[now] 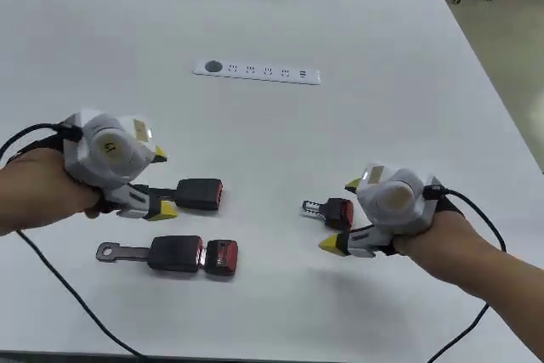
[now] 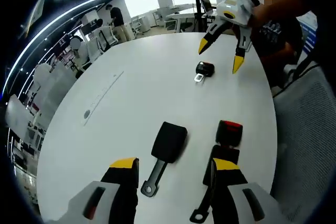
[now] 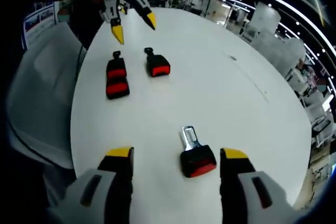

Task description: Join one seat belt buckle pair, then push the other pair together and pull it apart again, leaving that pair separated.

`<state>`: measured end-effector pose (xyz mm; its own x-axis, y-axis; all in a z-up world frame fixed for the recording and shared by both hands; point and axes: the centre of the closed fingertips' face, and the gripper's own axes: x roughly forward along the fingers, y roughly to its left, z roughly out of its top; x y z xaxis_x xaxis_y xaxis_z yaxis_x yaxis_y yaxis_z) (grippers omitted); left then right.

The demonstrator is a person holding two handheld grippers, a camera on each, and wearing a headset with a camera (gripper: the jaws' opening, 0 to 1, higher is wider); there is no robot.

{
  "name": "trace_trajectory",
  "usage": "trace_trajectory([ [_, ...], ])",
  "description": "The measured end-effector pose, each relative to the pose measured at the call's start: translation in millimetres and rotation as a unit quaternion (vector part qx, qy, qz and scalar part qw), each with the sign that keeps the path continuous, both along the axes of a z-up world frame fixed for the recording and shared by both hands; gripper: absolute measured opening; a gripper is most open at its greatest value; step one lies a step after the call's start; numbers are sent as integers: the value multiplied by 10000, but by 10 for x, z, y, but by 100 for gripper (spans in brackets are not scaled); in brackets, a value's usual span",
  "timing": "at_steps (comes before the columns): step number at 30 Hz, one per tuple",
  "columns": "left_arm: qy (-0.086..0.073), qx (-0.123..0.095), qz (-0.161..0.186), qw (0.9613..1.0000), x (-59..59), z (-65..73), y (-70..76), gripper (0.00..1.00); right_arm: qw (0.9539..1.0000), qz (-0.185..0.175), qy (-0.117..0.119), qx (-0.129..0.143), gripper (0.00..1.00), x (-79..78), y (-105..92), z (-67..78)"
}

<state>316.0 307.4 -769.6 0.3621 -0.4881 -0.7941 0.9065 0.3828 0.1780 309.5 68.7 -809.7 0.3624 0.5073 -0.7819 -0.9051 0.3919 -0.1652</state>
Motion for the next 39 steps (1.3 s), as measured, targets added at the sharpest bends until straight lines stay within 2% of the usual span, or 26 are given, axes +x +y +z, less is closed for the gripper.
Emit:
trace_trajectory([
  [3,27,-124,239,9996,-164,30,111,59,9996,-22,-36,275,72,-187,109,105],
  [4,60,-213,425,9988,-233,44,166,59,9995,-36,-39,297,72,-238,125,127],
  [7,71,-371,657,9971,-353,81,254,61,9986,-137,-76,499,75,-345,182,212],
  [8,83,-416,748,9963,-416,94,304,62,9978,-204,-58,621,75,-402,208,248],
  [10,133,-541,1015,9933,-512,112,395,62,9972,-263,-89,693,76,-498,225,289],
  [12,161,-586,1100,9921,-574,117,444,62,9968,-313,-72,734,77,-590,230,281],
  [13,239,-685,1215,9899,-644,118,490,62,9966,-340,-63,749,77,-621,230,273],
  [15,331,-993,1543,9825,-678,147,522,62,9964,-376,-66,752,78,-699,237,237],
  [19,283,-1097,1549,9814,-766,175,568,65,9966,-368,45,733,83,-844,279,148],
  [21,333,-1134,1556,9807,-823,165,588,67,9966,-321,94,746,85,-904,298,161],
  [24,356,-1165,1594,9797,-898,158,639,71,9965,-330,95,764,86,-927,288,189],
  [30,375,-1244,1767,9756,-1002,164,751,80,9943,-632,105,855,88,-915,180,253],
  [33,399,-1283,1850,9735,-1045,180,810,81,9938,-715,124,848,89,-927,120,254],
  [39,347,-1256,2036,9703,-1052,176,960,83,9919,-930,75,859,95,-930,-7,292],
])
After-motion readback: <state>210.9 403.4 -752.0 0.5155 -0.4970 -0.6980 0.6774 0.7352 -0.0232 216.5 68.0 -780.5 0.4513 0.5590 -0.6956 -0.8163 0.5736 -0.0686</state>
